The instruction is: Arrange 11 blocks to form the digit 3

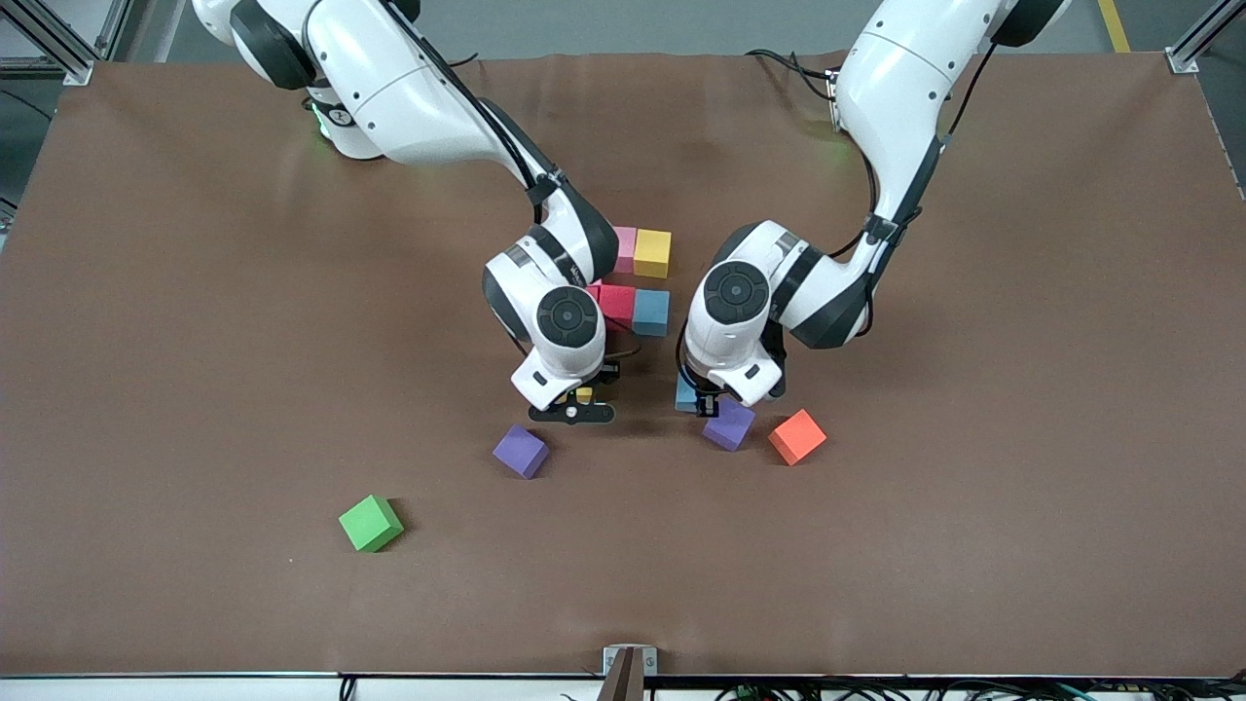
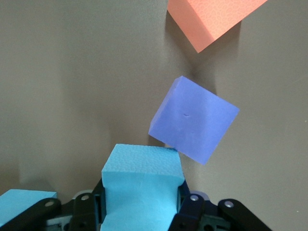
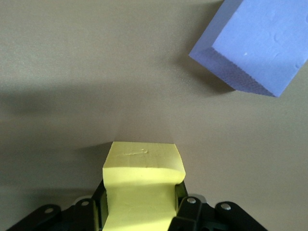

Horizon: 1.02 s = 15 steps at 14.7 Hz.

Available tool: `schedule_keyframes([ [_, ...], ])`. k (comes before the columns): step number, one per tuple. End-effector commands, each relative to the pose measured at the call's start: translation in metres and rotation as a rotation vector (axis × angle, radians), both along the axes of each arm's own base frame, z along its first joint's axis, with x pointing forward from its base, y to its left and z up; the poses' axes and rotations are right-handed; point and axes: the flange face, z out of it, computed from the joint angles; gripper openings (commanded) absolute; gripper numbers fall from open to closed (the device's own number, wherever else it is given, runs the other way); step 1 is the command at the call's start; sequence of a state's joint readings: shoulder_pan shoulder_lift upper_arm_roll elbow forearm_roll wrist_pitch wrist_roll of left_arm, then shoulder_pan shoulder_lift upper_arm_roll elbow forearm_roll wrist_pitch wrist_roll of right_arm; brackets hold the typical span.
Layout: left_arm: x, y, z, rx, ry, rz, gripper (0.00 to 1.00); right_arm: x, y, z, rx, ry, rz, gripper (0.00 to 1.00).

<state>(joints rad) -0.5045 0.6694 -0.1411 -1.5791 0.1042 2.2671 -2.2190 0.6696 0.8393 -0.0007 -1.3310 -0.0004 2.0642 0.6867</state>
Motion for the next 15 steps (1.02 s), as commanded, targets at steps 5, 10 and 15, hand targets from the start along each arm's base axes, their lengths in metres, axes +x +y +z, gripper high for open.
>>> schedule_keyframes([
  [5, 0.0025, -0.0003, 0.0005, -0.005, -0.011, -0.002, 0.29, -0.0001, 0.0048, 0.0002, -0.01, -0.008, -0.016, 0.0],
  [10, 0.0025, -0.0004, -0.0005, -0.005, -0.011, -0.002, 0.29, 0.0004, 0.0035, -0.0001, -0.012, -0.006, 0.004, 0.0],
  [15, 0.0025, -0.0004, -0.0005, -0.005, -0.011, -0.002, 0.29, 0.0013, 0.0028, 0.0011, -0.01, -0.006, 0.022, 0.0],
])
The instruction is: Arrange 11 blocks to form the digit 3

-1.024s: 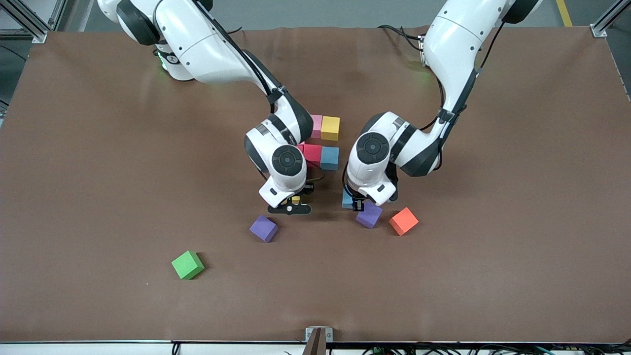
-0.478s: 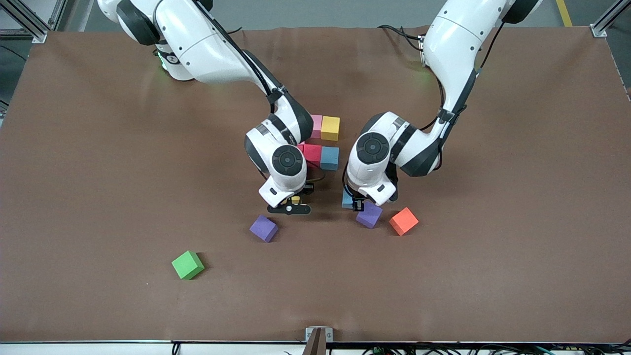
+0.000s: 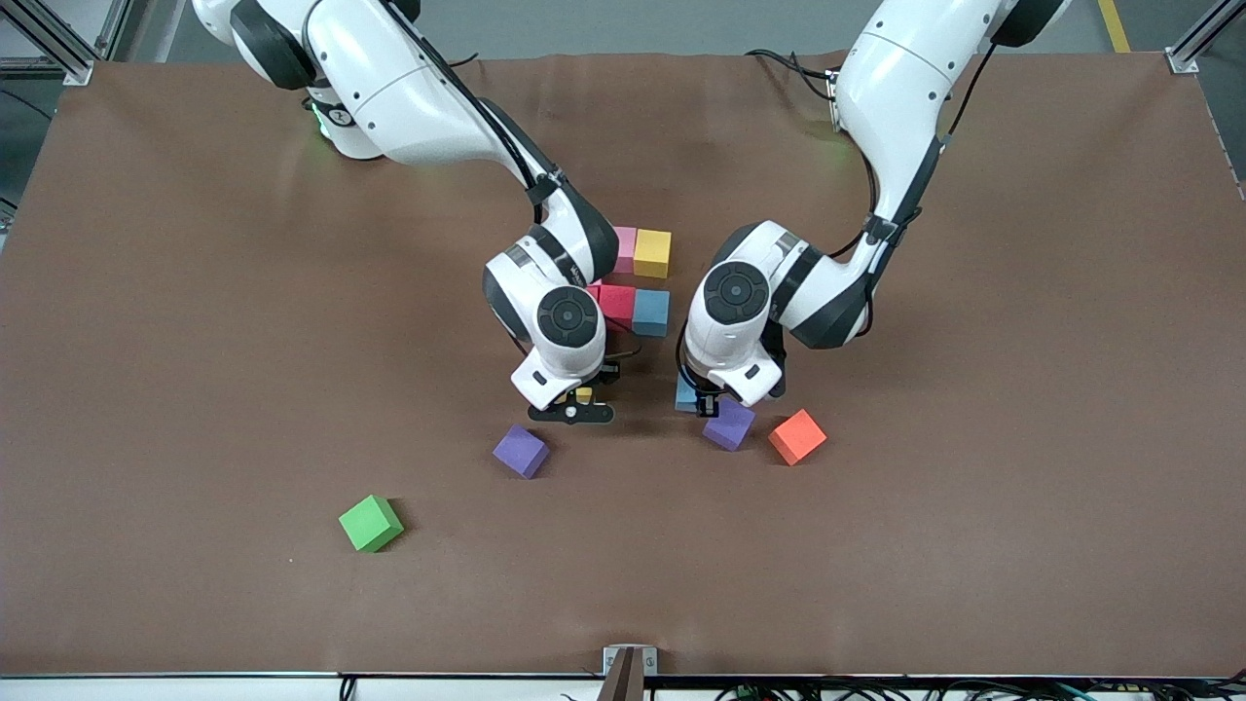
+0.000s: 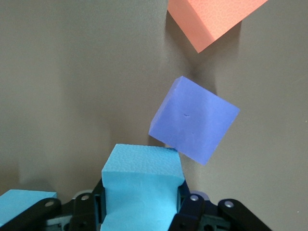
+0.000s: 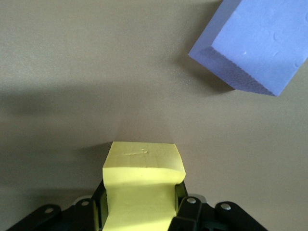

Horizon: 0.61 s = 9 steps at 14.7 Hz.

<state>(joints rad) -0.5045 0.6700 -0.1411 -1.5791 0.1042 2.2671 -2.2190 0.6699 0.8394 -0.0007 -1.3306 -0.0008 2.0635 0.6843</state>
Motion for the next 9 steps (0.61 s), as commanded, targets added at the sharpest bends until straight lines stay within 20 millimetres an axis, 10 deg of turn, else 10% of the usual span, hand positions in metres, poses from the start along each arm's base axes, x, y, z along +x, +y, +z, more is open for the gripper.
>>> schedule_keyframes([
  [1, 0.0026, -0.0004, 0.0, -0.006, -0.012, -0.002, 0.29, 0.0013, 0.0027, 0.0011, -0.008, -0.006, 0.017, 0.0],
  [9, 0.0019, -0.0013, 0.0, -0.006, -0.012, -0.003, 0.29, 0.0021, 0.0018, 0.0011, -0.009, -0.006, 0.024, 0.0],
])
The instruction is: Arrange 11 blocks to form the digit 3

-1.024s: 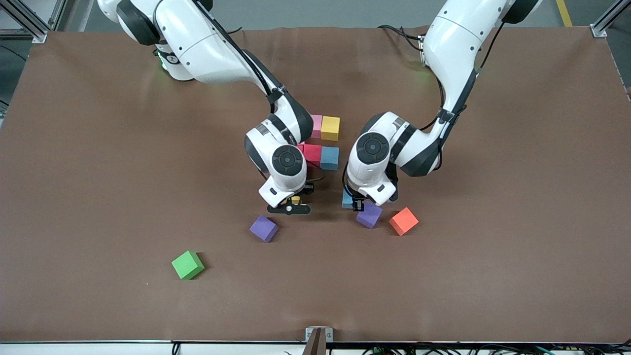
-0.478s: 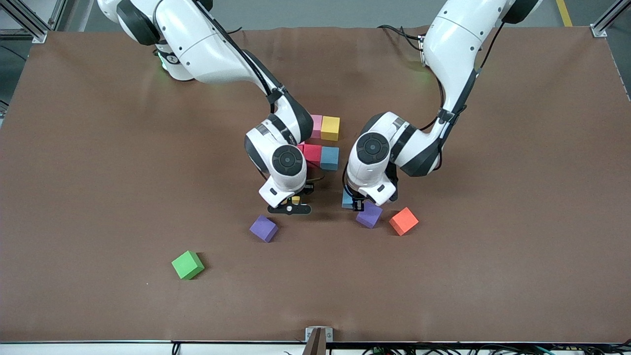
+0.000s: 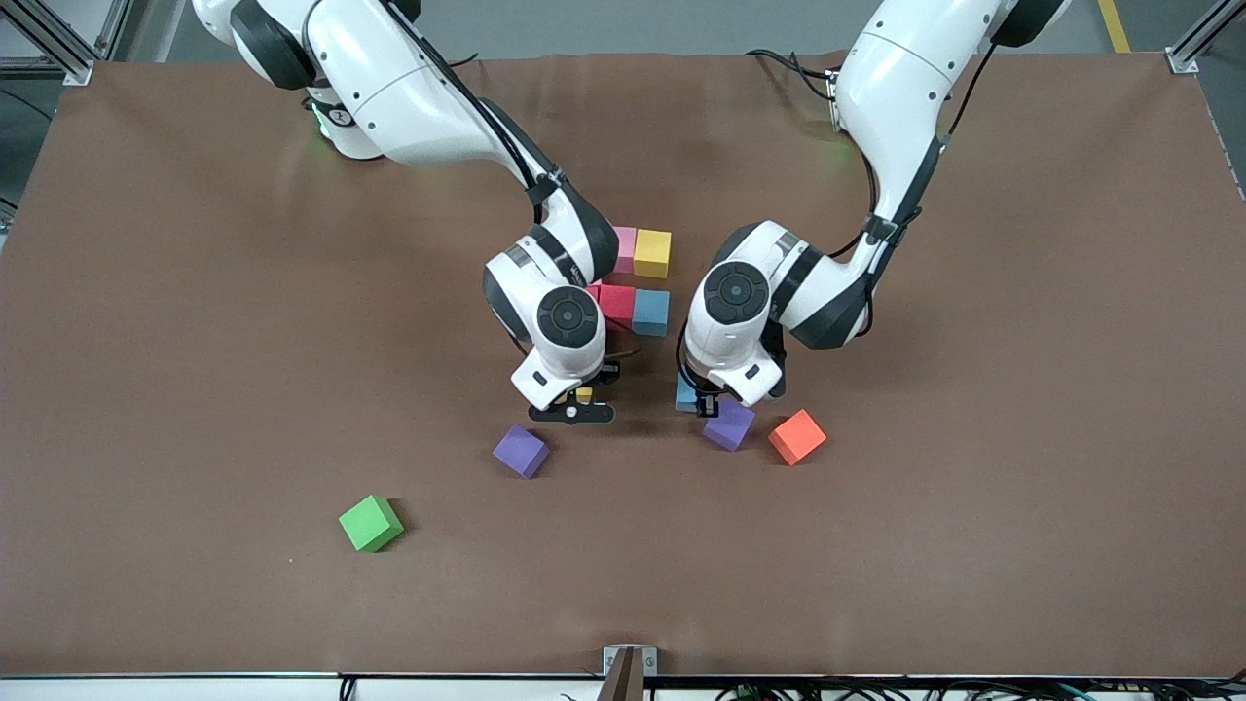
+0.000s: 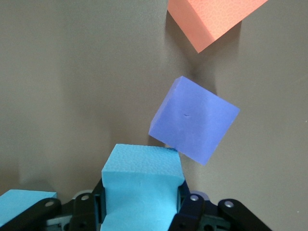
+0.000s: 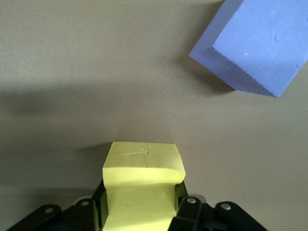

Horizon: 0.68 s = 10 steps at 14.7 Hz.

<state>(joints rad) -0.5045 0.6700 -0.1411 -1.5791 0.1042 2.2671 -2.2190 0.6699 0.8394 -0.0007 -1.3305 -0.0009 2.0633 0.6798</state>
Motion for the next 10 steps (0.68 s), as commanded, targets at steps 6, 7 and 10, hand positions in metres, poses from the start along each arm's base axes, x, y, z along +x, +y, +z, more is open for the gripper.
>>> schedule_keyframes([
  [6, 0.0019, -0.0013, 0.0, -0.006, -0.012, -0.002, 0.29, 0.002, 0.0019, 0.001, -0.006, -0.004, 0.03, 0.0],
  [7, 0.0019, -0.0013, 0.0, -0.006, -0.012, -0.002, 0.29, 0.002, 0.0019, 0.001, -0.006, -0.004, 0.027, 0.0],
  [10, 0.0019, -0.0013, 0.0, -0.006, -0.012, -0.002, 0.29, 0.001, 0.003, 0.001, -0.003, -0.002, 0.013, 0.0],
])
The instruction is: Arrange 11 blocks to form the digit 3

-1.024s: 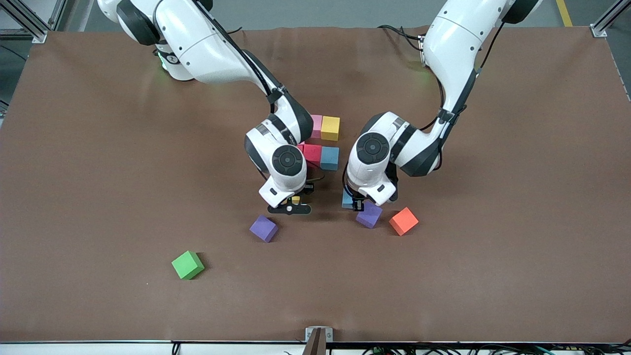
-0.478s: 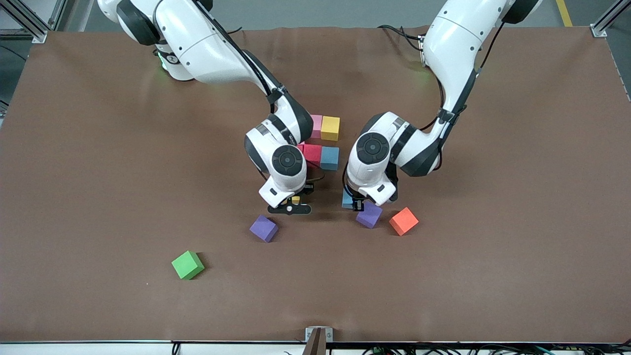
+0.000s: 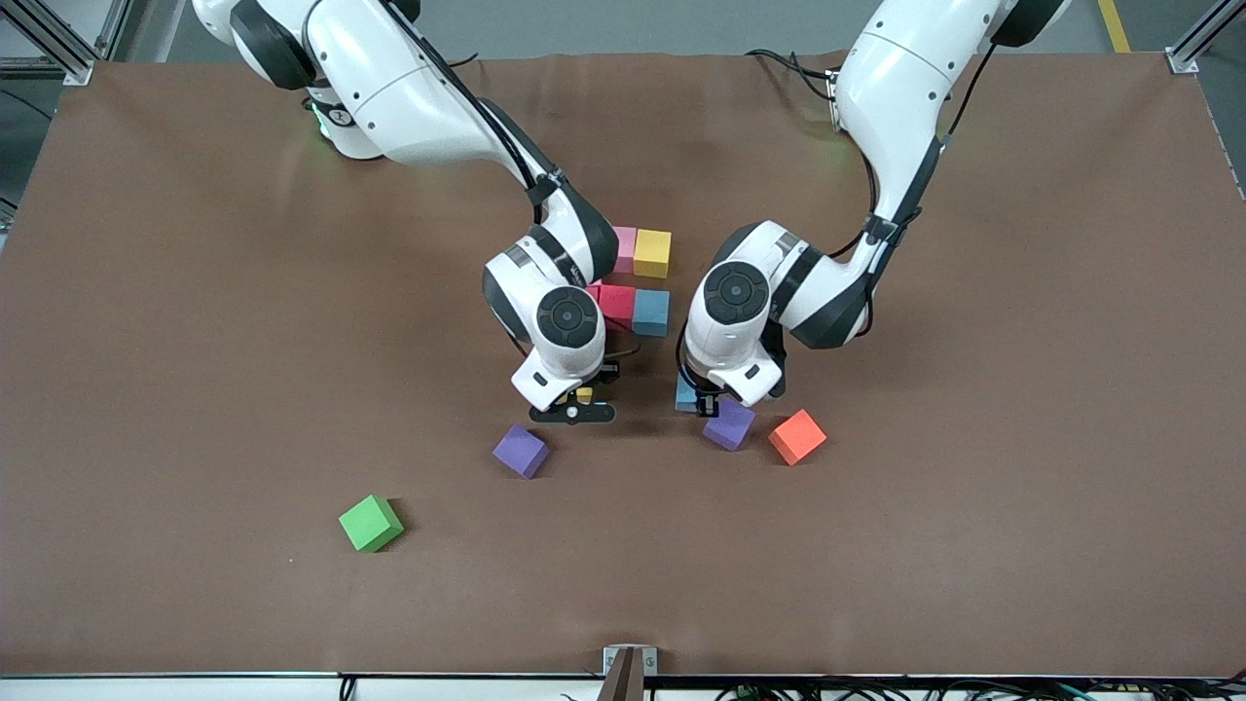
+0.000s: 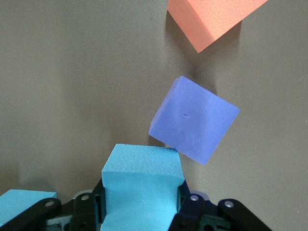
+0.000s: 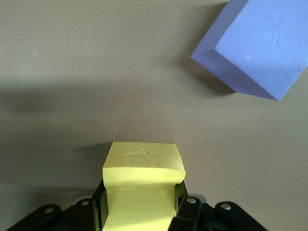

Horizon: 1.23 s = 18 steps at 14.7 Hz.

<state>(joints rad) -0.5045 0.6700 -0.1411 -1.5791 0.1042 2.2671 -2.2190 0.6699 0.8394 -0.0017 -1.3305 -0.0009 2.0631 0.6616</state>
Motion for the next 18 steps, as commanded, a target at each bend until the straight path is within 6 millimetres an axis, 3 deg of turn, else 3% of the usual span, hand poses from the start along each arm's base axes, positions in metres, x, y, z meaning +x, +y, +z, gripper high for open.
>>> schedule_keyframes([
  [1, 0.0026, -0.0004, 0.0, -0.006, -0.012, 0.0, 0.29, 0.0007, 0.0036, 0.001, -0.003, -0.002, -0.007, 0.0],
  [14, 0.0037, -0.0013, -0.0019, -0.011, -0.027, -0.005, 0.29, 0.0007, 0.0032, -0.0001, -0.008, -0.004, -0.002, 0.03],
  [15, 0.0037, -0.0013, -0.0019, -0.011, -0.027, -0.007, 0.29, 0.0014, 0.0024, -0.0001, -0.007, -0.003, -0.005, 0.1],
  [16, 0.0041, -0.0015, -0.0013, -0.012, -0.028, -0.007, 0.29, 0.0024, 0.0017, 0.0002, -0.006, -0.006, -0.001, 0.84],
  [17, 0.0041, -0.0015, -0.0013, -0.012, -0.028, -0.007, 0.29, 0.0051, -0.0019, 0.0002, -0.006, -0.006, -0.004, 0.95],
  [18, 0.0037, -0.0013, -0.0019, -0.011, -0.027, -0.007, 0.29, 0.0068, -0.0033, 0.0008, -0.004, -0.006, -0.008, 1.0],
])
